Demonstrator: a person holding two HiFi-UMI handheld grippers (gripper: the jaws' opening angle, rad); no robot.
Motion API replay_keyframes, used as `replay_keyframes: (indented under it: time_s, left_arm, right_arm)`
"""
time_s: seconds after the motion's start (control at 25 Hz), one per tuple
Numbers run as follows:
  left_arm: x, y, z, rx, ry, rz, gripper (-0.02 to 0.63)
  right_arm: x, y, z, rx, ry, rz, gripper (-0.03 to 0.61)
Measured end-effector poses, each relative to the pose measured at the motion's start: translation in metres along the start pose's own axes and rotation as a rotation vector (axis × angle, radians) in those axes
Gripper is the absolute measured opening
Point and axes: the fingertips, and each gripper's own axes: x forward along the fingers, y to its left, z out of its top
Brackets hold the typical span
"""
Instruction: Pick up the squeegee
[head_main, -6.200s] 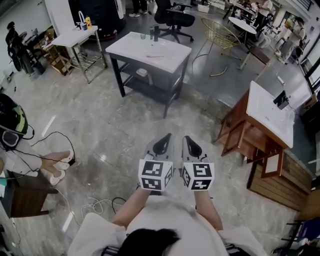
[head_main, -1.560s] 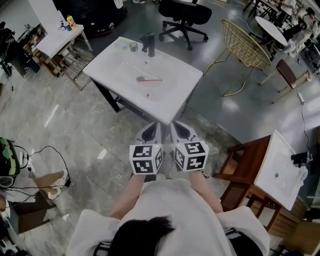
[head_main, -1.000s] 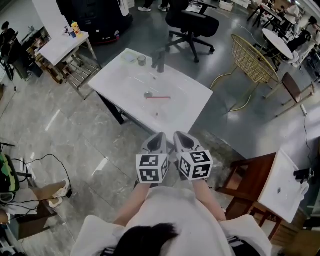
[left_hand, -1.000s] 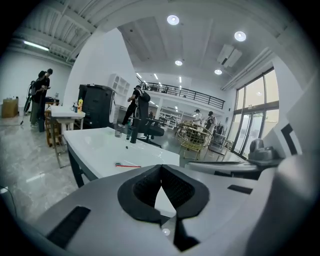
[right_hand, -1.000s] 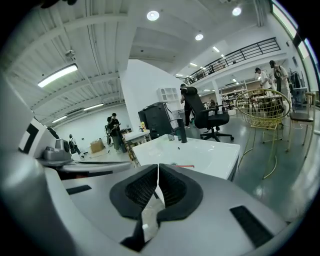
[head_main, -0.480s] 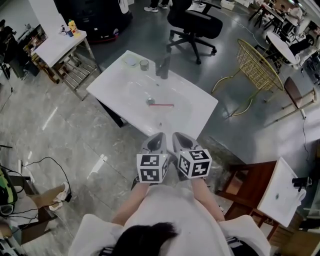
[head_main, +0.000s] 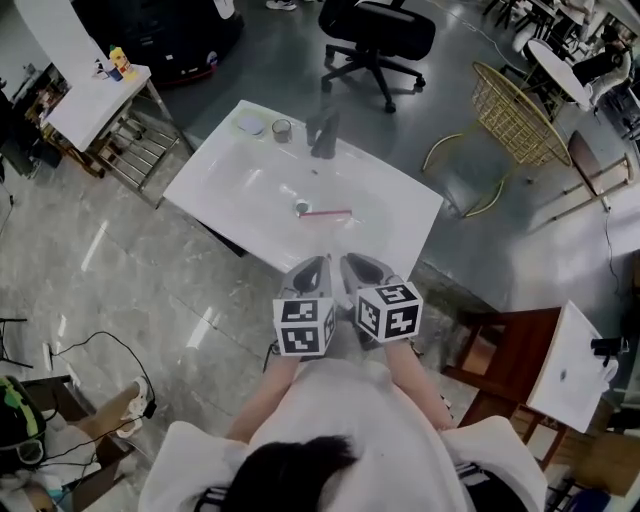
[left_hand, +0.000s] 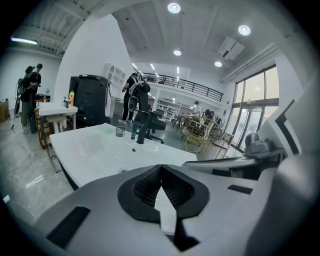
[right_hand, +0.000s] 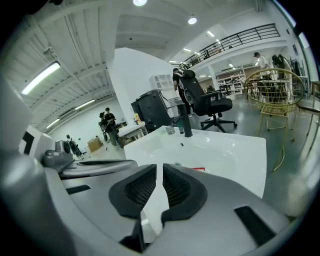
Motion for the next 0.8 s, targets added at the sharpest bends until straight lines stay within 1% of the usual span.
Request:
replay_keyframes:
  time_s: [0.12,0.32,0.36,0.4,0.44,0.56,0.68,0.8]
  left_arm:
    - [0.014,0.012,0.009,0.006,0.020,-0.018,0.023]
    - [0.035,0.037,0.021,0.027,0.034,-0.057,0.023]
    - [0.039,0.042,0.022,0.026,0.039,-0.059,0.023]
    - [0.042,0.046,0.024,0.023,0.042,-0.062,0.023]
    - [0.045,0.049,0.025,0.022,0.043,-0.066,0.023]
    - [0.053,0.059,0.027,0.033,0.055,-0.079,0.023]
    - [0.063,0.072,0.026,0.045,0.074,-0.083,0.023]
    - [0.071,0.083,0.029,0.048,0.079,-0.084,0.023]
  right_arm:
    - [0.017,-0.003,0.008,0.031,0.010,0.008,0.029]
    - [0.047,-0.004,0.018,0.056,0.013,-0.024,0.036]
    - [0.052,-0.004,0.018,0.066,0.021,-0.019,0.067]
    - [0.057,-0.004,0.017,0.079,0.030,-0.009,0.121]
    - [0.062,-0.005,0.017,0.095,0.037,0.001,0.135]
    - [0.073,-0.010,0.018,0.133,0.037,-0.014,0.138]
    - [0.086,-0.017,0.016,0.132,0.059,-0.041,0.145]
    - [0.101,-0.026,0.007,0.134,0.116,-0.061,0.185]
